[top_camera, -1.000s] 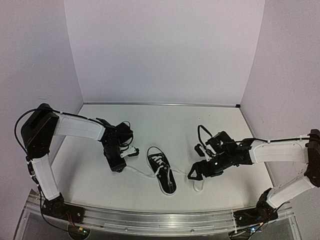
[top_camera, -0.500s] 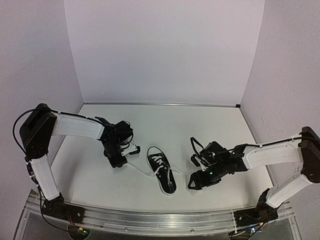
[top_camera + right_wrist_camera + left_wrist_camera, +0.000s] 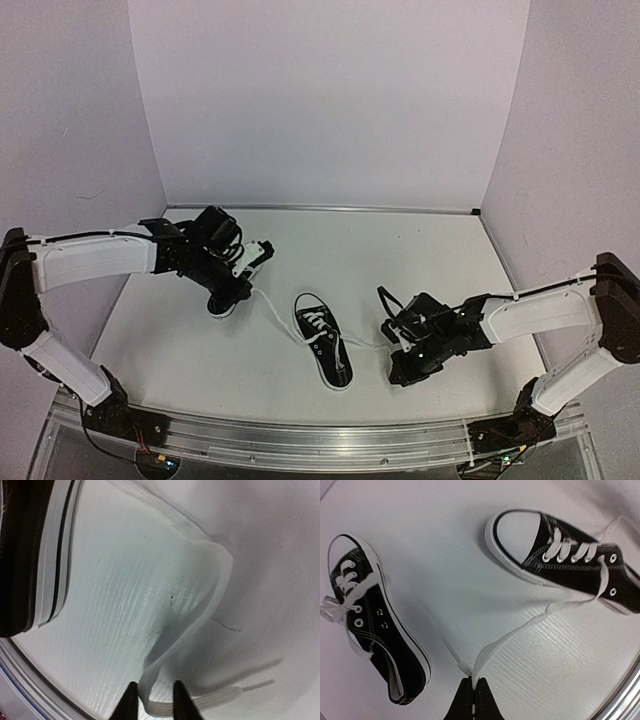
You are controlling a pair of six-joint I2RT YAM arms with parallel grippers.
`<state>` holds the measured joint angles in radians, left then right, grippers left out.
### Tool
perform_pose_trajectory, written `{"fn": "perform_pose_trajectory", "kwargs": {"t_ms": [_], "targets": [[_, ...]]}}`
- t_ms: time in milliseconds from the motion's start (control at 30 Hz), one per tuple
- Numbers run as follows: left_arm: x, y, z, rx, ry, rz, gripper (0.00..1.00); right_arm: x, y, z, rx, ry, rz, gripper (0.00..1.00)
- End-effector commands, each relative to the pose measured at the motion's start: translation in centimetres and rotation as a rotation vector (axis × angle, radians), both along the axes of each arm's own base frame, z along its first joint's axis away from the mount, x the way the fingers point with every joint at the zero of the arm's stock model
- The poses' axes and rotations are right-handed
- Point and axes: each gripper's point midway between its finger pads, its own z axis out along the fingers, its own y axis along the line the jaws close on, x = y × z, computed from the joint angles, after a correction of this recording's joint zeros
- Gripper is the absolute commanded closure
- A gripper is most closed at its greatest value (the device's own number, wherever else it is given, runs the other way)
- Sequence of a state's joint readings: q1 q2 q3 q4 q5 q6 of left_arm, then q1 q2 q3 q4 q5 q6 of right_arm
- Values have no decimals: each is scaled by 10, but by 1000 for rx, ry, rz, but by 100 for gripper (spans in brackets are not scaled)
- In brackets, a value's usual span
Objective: Tie the shoes
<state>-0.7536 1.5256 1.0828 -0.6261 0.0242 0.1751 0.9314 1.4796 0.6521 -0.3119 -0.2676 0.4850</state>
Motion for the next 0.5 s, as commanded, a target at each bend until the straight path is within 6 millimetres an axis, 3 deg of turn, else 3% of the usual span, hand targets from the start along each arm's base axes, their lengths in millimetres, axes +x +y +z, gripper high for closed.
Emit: {"fn": "perform_pose_trajectory", "kwargs": {"t_ms": [0, 67, 200, 367, 467], "targets": [[6, -7, 57, -186, -114, 65, 100, 5, 1, 5, -14, -24, -10, 100], [6, -4, 66, -206, -127, 87, 100, 14, 6, 22, 7, -65, -25, 100], [0, 1, 75, -230, -120, 117, 100, 45, 15, 91, 85, -236, -87, 100], [-27, -5, 95, -381, -74, 70, 100, 87, 22, 183, 133, -482, -140, 100], [-52, -12, 98, -455, -1, 14, 100, 106, 44, 225, 179, -572, -100, 100]]}}
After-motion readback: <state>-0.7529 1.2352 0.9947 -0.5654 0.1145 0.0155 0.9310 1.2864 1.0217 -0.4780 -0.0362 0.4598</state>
